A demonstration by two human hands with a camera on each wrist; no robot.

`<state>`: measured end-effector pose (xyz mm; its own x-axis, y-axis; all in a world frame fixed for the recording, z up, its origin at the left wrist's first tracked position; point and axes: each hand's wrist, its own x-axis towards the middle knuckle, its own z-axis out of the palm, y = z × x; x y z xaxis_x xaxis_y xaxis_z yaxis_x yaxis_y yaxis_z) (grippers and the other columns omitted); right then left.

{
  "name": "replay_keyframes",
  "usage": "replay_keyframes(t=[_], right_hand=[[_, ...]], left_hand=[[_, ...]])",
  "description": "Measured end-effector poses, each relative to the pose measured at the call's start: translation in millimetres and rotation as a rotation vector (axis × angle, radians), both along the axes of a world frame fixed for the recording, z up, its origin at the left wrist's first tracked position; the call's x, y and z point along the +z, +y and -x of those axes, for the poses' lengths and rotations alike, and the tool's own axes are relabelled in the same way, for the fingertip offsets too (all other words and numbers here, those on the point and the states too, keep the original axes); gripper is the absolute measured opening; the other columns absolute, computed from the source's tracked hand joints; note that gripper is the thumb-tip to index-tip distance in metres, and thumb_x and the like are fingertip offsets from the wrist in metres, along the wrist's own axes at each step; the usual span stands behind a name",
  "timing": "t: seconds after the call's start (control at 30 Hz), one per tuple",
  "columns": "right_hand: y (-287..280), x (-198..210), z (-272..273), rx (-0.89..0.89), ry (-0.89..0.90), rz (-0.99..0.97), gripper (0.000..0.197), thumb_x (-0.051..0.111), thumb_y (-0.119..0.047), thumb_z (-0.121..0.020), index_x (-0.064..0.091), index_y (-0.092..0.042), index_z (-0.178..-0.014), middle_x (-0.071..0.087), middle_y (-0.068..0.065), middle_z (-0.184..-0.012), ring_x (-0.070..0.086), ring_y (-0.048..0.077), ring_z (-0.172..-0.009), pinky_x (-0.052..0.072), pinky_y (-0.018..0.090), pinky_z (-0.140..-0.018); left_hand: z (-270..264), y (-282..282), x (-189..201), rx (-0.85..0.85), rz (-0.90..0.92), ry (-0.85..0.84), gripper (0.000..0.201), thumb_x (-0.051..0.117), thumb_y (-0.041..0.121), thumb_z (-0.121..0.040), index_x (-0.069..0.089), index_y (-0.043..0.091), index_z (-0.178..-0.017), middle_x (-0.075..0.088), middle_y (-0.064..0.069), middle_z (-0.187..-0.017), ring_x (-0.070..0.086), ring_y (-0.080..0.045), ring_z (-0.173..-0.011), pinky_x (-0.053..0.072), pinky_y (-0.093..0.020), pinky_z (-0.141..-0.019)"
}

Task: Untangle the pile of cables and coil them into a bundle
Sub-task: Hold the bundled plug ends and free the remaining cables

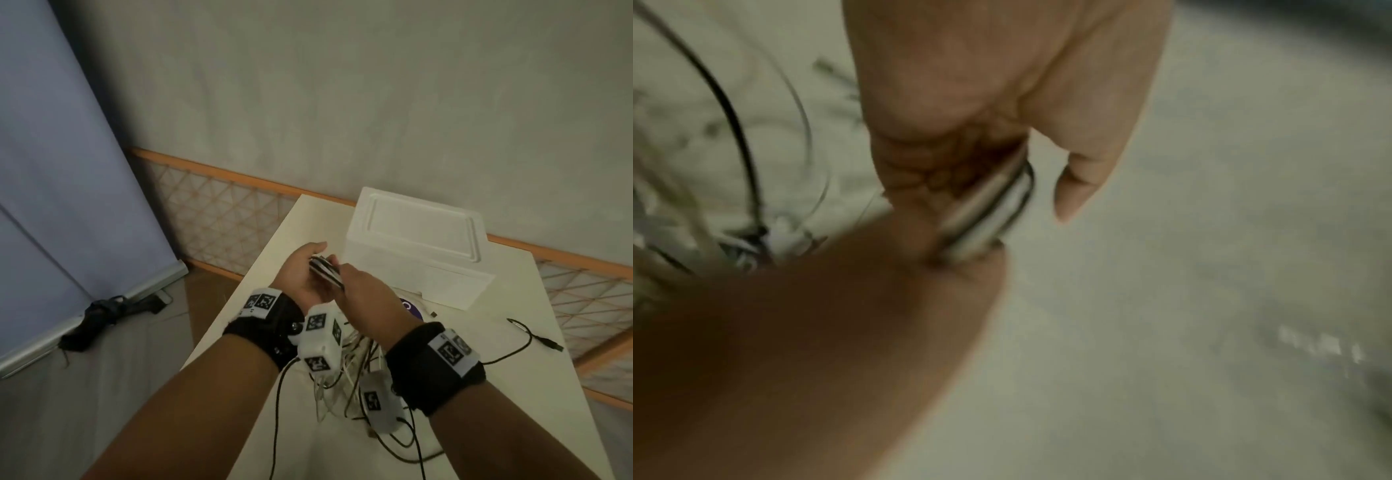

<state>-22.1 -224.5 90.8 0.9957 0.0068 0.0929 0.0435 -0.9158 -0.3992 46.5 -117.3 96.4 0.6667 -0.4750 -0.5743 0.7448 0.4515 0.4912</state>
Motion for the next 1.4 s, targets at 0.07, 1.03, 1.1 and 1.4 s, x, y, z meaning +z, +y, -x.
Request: replay_keyframes(t=[0.07,1.03,1.1,1.4], right_hand=[[-1.1,-15.5,8.8,0.035,0.055,0.032,0.030,0.043,-0.028,-0.096,0.045,-0.012,-0.122,0.066,0.011,-0.098,0.063,0.031,-0.088,0.050,0.041,-0.075],[4.7,11.2,-32.7,0.156,-0.019,-0.406,0.040,0.035,-0.035,-0.101,0.060,-0.016,-0.125,0.059,0.000,-0.131,0.052,0.009,-0.119,0.033,0.010,-0.093],[6.2,10.0,-32.2,0.181,0.020,-0.388,0.040,0.037,-0.037,-0.100,0.061,-0.017,-0.125,0.055,-0.004,-0.136,0.048,0.004,-0.123,0.030,0.005,-0.094],[8.1,9.4,-37.7,0.188,-0.092,-0.384,0.024,0.053,-0.026,-0.096,0.070,-0.018,-0.111,0.065,-0.006,-0.121,0.050,-0.007,-0.107,0.030,0.000,-0.089]], left_hand=[[-8.9,-1.4,-7.5,0.053,-0.035,0.041,0.032,0.061,0.021,-0.091,0.049,0.010,-0.063,0.050,-0.002,-0.049,0.051,-0.015,-0.041,0.047,-0.027,-0.057],[19.7,3.0,-30.4,-0.184,-0.521,-0.649,0.010,0.055,-0.004,-0.082,0.065,-0.002,-0.084,0.059,-0.017,-0.067,0.057,-0.021,-0.054,0.055,-0.032,-0.058],[21.3,4.7,-31.8,-0.207,-0.533,-0.675,0.011,0.054,0.001,-0.086,0.065,-0.002,-0.088,0.061,-0.020,-0.073,0.060,-0.025,-0.060,0.057,-0.037,-0.063],[20.8,2.9,-14.9,-0.342,-0.502,-0.722,0.026,0.050,0.024,-0.080,0.061,0.001,-0.084,0.063,-0.021,-0.080,0.064,-0.035,-0.078,0.053,-0.052,-0.078]])
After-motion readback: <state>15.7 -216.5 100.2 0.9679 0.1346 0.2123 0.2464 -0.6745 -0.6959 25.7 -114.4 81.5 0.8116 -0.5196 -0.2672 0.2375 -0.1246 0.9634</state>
